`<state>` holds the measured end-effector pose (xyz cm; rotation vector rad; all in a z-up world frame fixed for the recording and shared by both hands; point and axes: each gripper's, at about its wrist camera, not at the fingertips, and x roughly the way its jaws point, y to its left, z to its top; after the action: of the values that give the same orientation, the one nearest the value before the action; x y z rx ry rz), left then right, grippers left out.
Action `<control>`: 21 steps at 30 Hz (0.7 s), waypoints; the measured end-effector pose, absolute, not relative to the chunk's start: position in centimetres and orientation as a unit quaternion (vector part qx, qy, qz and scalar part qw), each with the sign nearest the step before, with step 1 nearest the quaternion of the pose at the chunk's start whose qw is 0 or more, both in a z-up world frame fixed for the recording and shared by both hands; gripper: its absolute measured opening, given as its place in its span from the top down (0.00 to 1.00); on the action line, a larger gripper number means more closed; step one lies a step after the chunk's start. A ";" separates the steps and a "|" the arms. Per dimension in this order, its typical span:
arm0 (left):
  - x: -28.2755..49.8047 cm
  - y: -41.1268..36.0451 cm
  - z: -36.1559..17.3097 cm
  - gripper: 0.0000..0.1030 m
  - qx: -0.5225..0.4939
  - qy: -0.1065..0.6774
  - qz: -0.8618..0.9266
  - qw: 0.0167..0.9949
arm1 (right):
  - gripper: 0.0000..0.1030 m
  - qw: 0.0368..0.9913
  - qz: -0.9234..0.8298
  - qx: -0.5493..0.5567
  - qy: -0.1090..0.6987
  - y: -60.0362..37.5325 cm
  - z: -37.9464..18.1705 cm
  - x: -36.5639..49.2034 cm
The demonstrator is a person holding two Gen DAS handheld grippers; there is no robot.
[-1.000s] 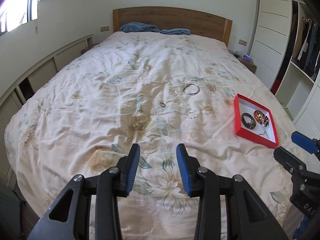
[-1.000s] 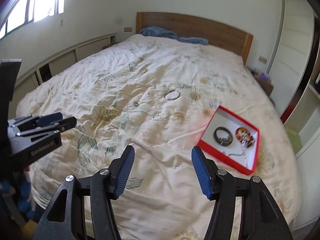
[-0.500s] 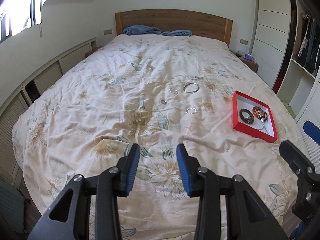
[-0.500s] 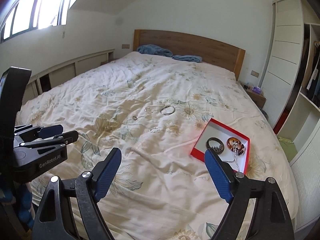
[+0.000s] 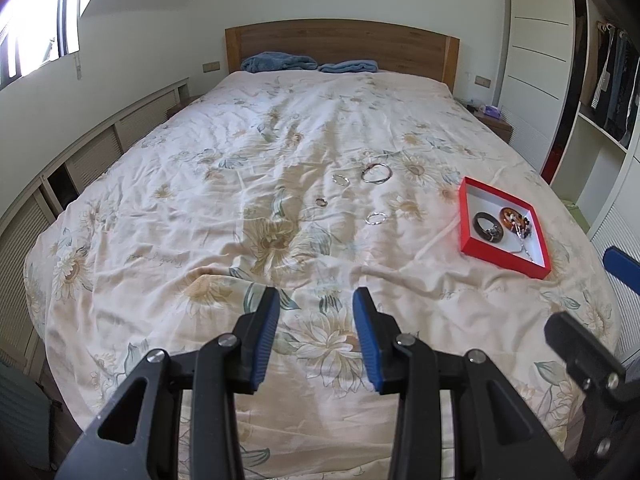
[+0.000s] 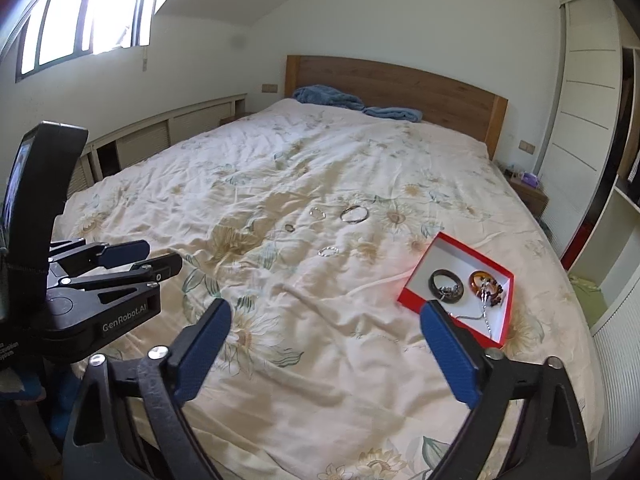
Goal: Organize jewelry
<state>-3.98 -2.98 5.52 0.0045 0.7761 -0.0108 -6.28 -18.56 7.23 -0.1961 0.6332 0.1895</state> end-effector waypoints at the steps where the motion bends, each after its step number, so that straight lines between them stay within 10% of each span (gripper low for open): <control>1: -3.9 -3.0 5.5 0.65 0.004 0.376 -0.007 0.927 | 0.05 0.941 0.093 -0.093 0.313 -18.6 7.1 -6.2; 21: 1.6 -2.2 -0.6 0.65 0.006 0.455 -0.024 0.890 | 0.22 0.917 0.124 -0.023 0.377 -21.0 1.9 -0.5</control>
<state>1.64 -2.18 -0.62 0.0127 0.9439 -0.0496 -0.47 -20.96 1.94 -0.0475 0.7757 0.2557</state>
